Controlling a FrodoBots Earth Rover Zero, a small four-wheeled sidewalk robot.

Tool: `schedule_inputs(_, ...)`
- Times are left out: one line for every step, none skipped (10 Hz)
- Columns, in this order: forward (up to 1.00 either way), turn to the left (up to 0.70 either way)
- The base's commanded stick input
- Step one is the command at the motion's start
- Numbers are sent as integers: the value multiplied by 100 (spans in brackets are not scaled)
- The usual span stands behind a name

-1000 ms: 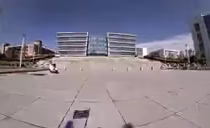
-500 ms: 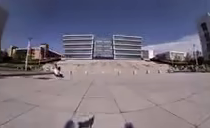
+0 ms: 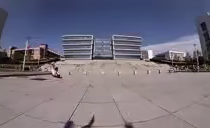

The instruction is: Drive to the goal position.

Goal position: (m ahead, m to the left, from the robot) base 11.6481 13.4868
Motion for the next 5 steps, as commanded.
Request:
schedule_inputs(70,0)
schedule_inputs(70,0)
schedule_inputs(70,0)
schedule_inputs(70,0)
schedule_inputs(70,0)
